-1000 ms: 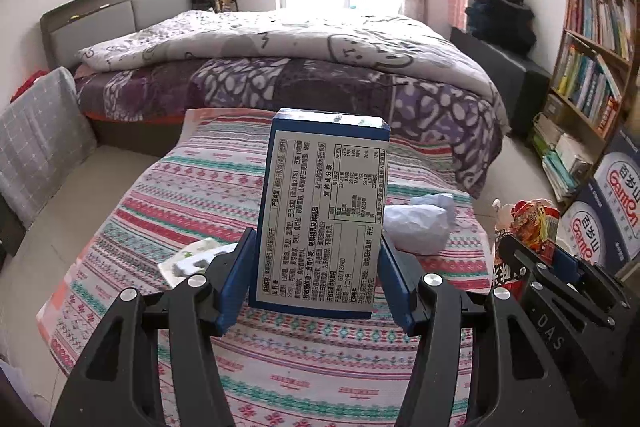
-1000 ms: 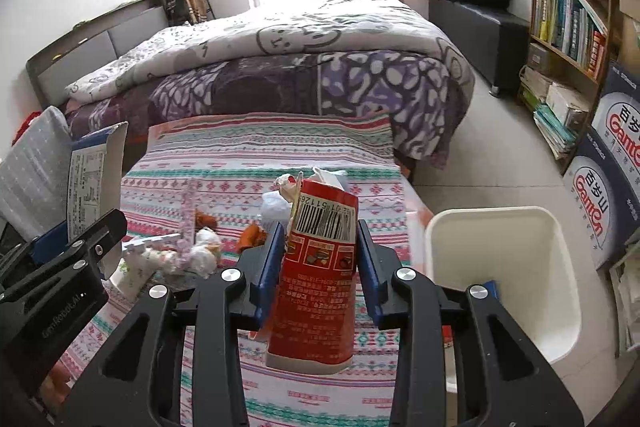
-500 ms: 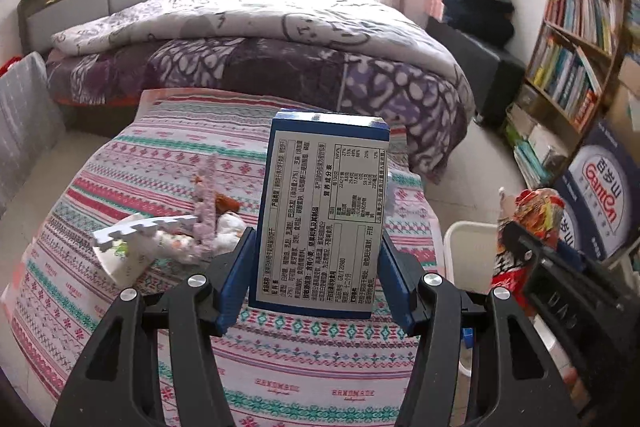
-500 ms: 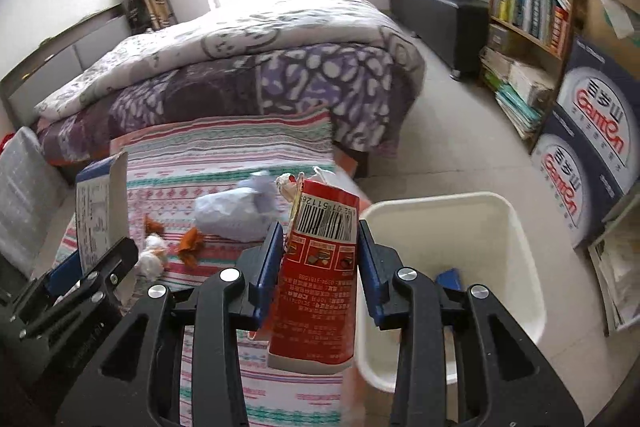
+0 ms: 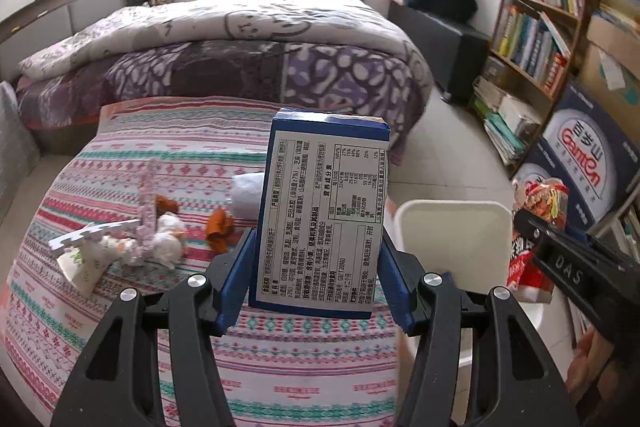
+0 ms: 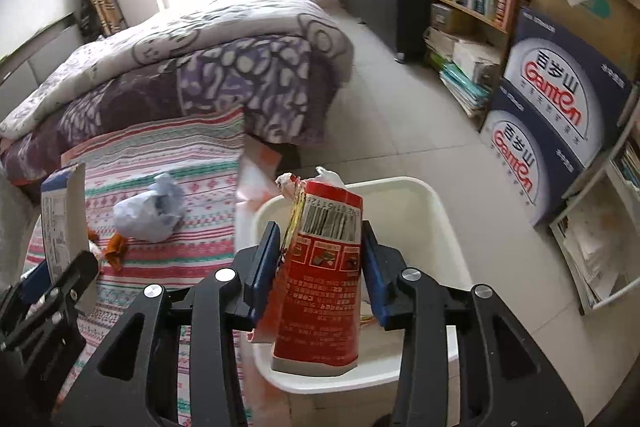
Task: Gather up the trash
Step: 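Carry the red tube and carton to the white bin and release both, then move both tools back from the bin toward the blanket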
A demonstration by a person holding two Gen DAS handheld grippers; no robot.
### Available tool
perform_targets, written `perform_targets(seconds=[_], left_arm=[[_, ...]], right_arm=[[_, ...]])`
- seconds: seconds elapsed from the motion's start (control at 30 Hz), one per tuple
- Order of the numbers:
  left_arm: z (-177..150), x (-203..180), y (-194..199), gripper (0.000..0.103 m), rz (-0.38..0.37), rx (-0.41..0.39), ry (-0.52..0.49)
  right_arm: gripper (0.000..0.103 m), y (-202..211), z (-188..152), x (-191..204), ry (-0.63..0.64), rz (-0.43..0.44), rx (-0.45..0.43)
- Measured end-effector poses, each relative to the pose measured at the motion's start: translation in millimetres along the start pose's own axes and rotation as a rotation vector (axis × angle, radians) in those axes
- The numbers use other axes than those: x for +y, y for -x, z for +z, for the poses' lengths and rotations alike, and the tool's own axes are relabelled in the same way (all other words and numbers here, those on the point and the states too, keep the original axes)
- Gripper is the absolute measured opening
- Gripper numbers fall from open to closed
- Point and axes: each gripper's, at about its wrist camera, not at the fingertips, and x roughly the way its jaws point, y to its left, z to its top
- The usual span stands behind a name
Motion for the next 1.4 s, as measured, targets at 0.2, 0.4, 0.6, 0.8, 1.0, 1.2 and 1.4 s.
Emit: perform_targets(seconds=[0.2, 0.4, 0.6, 0.8, 1.0, 1.2, 1.4], left_arm=[[-6.5, -29.3, -5.4, 0.057, -0.034, 0.013, -0.059], [-11.5, -51.0, -10.0, 0.057, -0.066, 0.029, -0.090], [-17.0, -73.7, -17.9, 0.058, -0.100, 0.054, -0.124], [-20.7, -92.9, -25.7, 0.058, -0.135, 0.080, -0.158], [-19.5, -107.7, -29.7, 0.073, -0.211, 0.106, -0.169], [-18.0, -102.6, -34.0, 0.077, -0.227, 0.136, -0.129], [-16.4, -89.4, -34.2, 0.081, -0.182, 0.138, -0.126]], right_arm=[[0.063, 0.9, 4.2, -29.7, -0.076, -0.049, 0.000], [0.076, 3.9, 7.7, -61.3, -0.176, -0.082, -0.007], [0.080, 5.1, 9.3, -83.1, -0.247, -0.087, -0.004], [0.082, 9.0, 11.7, -94.6, -0.282, -0.081, -0.016], [0.086, 13.2, 12.8, -107.9, -0.332, -0.078, -0.034], [0.088, 14.0, 11.5, -110.5, -0.347, -0.070, -0.037], [0.095, 15.3, 11.0, -96.4, -0.281, -0.109, -0.069]])
